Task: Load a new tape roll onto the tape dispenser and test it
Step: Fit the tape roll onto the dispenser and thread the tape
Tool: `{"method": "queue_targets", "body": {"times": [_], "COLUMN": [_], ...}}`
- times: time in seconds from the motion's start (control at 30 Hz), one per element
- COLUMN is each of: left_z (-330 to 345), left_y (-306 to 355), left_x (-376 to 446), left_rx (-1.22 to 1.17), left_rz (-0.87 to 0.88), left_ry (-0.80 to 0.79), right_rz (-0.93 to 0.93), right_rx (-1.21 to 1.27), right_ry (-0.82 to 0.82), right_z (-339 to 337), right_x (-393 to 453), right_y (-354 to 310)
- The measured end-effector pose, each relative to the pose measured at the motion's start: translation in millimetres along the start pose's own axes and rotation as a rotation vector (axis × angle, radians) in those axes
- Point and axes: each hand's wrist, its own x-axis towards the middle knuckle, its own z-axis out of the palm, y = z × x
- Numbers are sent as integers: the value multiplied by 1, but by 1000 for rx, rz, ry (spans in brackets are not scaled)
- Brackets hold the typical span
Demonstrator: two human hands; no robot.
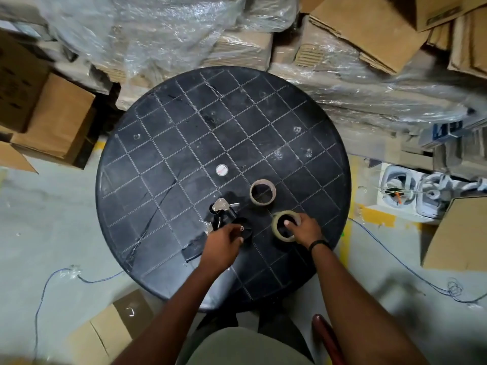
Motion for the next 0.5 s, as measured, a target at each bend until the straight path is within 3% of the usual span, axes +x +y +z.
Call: {"method": "queue_targets", "body": {"times": [0.13,0.27,0.4,0.5], "left_z": [22,35,38,32], "left_y": [-1,9,9,4], "left_x": [-10,-23,-31,-31], "left_rx": [-78,-422,-531,-423], "left_rz": [-67,-157,-144,-190], "left_ry": [-68,-92,58,251], "right_rz": [70,-7,-127,-165], "right_rx": [114,259,265,208], "right_ry": [2,-19,-15,-72], "right_z": [11,22,39,48], "right_x": [-5,-54,-90,-93], "right_y": [22,-4,-27,-40]}}
